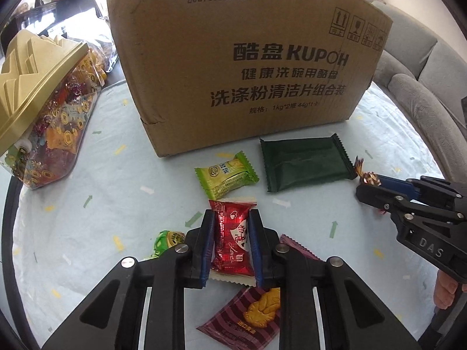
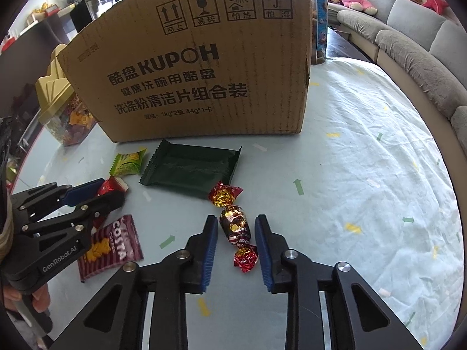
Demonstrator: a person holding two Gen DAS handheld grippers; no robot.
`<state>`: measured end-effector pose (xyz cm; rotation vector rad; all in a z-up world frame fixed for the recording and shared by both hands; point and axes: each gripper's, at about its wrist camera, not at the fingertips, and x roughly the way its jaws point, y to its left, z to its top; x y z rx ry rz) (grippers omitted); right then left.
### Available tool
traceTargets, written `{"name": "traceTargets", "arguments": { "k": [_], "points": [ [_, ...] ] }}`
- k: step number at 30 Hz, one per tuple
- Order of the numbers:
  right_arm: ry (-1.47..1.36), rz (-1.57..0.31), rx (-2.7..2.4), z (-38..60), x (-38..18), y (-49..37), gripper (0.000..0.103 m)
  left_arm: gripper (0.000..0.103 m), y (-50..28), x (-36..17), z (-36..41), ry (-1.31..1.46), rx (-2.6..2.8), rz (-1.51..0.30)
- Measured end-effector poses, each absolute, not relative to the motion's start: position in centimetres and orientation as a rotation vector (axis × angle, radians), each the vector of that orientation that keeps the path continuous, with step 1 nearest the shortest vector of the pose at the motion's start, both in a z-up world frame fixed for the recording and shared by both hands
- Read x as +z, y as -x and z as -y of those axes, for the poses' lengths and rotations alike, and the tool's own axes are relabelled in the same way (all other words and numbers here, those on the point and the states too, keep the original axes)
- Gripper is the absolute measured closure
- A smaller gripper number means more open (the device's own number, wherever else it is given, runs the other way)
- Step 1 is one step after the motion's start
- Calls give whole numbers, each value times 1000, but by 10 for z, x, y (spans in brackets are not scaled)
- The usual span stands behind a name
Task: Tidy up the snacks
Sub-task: 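Grasp the red candy packet with the left gripper while the right gripper grasps the gold-red candy, then carry both candies into the cardboard box and open both grippers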
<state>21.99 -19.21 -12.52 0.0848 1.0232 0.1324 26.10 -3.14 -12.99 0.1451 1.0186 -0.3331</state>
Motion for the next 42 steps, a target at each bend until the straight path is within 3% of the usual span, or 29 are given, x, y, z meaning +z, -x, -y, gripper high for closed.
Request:
{"name": "traceTargets", "arguments": {
  "k": [11, 26, 42],
  "points": [
    [-87, -982, 168, 188, -107, -208, 84, 80, -243, -102, 25, -86, -332, -952],
    [-71, -818, 228, 176, -41, -179, 84, 81, -201, -33, 22, -35, -347, -790],
    [-72, -660, 256, 166, 23, -186, 84, 81, -209, 38, 16, -5, -335, -631]
  ]
}}
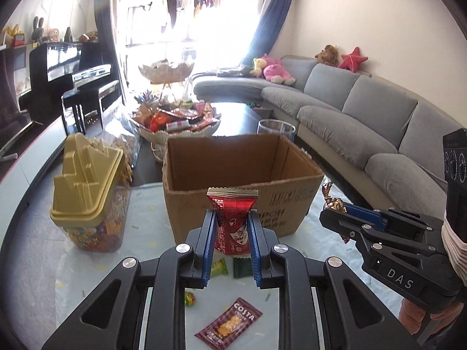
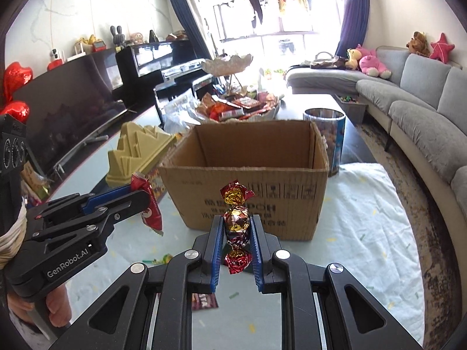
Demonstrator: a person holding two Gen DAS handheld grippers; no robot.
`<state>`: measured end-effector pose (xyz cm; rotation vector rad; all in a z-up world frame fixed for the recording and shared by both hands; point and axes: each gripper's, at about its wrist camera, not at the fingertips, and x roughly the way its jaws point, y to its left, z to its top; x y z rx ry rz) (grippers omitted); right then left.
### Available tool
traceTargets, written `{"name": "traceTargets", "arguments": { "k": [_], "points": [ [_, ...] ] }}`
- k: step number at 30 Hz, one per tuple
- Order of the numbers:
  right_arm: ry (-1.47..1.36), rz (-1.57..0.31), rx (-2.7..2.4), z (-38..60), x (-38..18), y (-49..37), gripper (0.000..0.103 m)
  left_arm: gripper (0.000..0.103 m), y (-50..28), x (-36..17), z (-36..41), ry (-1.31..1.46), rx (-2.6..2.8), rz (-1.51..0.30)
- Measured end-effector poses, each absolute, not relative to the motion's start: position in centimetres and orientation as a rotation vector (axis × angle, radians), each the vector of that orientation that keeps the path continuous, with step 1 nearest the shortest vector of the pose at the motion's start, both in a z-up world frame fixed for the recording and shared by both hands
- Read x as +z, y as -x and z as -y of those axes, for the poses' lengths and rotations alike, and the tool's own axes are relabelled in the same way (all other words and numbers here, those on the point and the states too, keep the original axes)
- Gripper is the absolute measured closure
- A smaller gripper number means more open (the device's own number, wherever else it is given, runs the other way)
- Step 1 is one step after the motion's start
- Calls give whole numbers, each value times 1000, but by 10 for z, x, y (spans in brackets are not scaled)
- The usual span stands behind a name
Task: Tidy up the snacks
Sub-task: 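Carry both candies into the cardboard box and open both grippers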
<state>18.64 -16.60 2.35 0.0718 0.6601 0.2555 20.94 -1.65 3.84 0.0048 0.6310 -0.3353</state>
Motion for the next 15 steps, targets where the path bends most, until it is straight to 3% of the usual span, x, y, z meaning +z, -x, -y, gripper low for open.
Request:
{"name": "traceTargets", "arguments": {
  "k": [15],
  "points": [
    [-70, -610, 260, 164, 52, -228, 84, 81, -250, 70, 21, -12, -314, -577]
  ]
}}
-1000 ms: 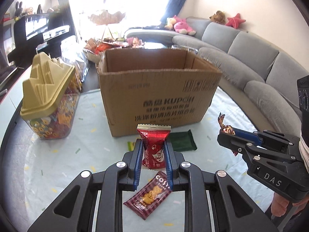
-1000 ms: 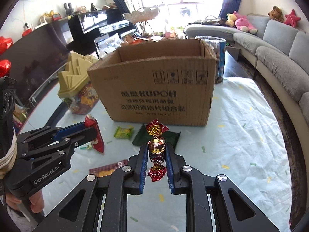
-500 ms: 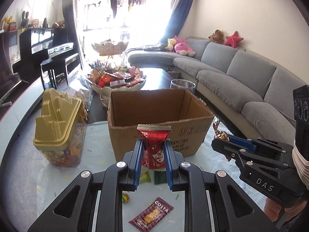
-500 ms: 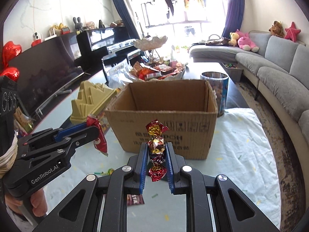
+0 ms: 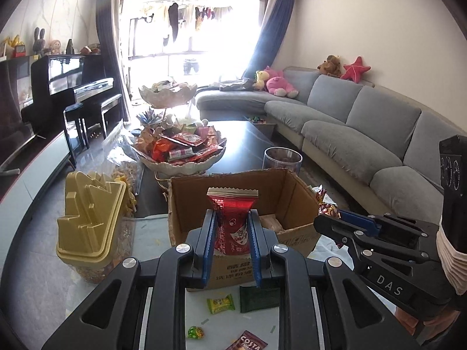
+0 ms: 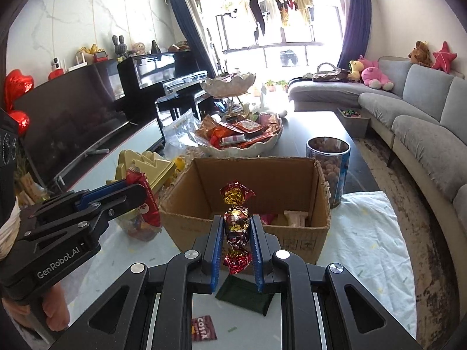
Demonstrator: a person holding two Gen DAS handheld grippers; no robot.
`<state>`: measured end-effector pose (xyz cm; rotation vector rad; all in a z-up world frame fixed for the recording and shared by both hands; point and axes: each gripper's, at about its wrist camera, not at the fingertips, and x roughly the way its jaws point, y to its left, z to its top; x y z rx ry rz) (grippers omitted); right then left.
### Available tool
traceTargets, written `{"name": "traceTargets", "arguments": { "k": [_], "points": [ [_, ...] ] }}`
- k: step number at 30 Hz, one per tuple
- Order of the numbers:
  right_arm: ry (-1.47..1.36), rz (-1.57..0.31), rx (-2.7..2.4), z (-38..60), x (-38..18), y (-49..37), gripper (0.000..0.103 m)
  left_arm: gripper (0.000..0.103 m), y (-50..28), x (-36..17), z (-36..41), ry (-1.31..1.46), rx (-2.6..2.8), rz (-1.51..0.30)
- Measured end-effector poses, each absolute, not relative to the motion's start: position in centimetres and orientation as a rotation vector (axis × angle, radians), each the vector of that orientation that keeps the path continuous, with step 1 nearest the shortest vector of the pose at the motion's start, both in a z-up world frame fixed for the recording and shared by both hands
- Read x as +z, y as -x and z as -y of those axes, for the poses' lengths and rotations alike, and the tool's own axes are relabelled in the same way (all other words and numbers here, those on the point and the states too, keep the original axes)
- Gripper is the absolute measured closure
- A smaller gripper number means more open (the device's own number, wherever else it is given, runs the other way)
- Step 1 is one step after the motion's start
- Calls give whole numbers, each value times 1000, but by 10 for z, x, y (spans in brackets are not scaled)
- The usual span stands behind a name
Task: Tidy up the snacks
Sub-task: 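Carry both candies into the cardboard box and open both grippers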
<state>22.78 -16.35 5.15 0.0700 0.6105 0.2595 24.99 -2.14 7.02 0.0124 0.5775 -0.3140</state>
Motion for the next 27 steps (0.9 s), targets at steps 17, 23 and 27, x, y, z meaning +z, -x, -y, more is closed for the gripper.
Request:
{"name": "traceTargets", "arguments": {
  "k": [17, 23, 27],
  "points": [
    [-66, -637, 262, 165, 39, -291, 84, 81, -317, 45, 22, 31, -310, -636],
    [-62, -647, 256, 166, 33, -310, 84, 80, -337, 35, 26, 29, -305, -668],
    [-57, -645, 213, 170, 30, -317, 61, 59, -345, 30, 25, 29, -275, -684]
  ]
}}
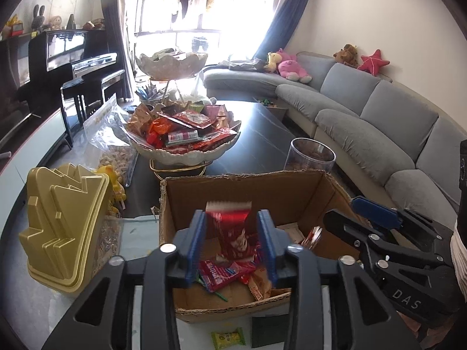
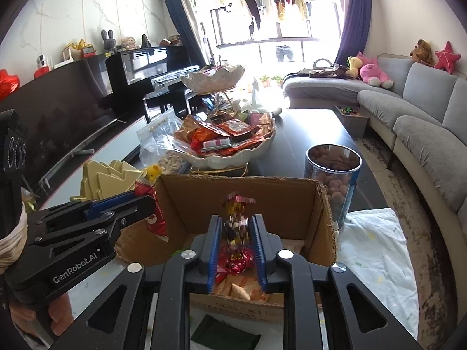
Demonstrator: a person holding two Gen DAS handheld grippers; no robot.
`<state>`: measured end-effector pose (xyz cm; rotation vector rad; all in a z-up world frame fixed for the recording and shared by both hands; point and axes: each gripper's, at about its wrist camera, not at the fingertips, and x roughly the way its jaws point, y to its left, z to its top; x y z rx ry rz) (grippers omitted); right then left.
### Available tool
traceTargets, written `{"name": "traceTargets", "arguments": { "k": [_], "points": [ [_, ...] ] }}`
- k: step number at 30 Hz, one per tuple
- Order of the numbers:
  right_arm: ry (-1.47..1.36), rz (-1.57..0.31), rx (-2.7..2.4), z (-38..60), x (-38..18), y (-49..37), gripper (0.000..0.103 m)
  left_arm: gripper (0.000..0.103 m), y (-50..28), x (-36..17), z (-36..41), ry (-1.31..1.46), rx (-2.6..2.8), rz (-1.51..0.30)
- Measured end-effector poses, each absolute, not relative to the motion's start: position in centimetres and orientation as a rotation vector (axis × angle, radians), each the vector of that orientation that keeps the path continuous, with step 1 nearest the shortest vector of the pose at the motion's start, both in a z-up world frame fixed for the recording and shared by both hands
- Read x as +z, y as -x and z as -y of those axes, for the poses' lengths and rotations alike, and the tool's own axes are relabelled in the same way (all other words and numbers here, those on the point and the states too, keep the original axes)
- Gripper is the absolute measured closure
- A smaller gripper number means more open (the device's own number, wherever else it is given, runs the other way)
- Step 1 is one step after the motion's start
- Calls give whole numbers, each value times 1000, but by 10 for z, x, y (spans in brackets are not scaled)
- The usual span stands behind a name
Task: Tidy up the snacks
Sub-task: 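Carry both candies into the cardboard box and open both grippers, then move both tools back to the lollipop and yellow-green candy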
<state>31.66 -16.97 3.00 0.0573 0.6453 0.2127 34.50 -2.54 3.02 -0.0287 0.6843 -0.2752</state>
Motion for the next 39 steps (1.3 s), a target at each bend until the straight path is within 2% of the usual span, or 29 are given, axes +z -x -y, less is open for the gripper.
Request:
{"name": "traceTargets", "arguments": {
  "k": [1, 18, 21, 39],
  "points": [
    [-61, -638, 199, 172, 30, -316, 52, 58, -344, 30, 25, 24, -264, -677],
    [-23, -619, 244, 157, 33, -274, 52, 50, -281, 44, 1, -2, -237, -630],
    [-18, -628, 261, 150, 30, -265, 49, 49, -269, 42, -5, -5, -231, -632],
    [64, -726, 329, 116, -13, -221, 49, 49, -221, -3, -27, -43, -238, -714]
  ]
}}
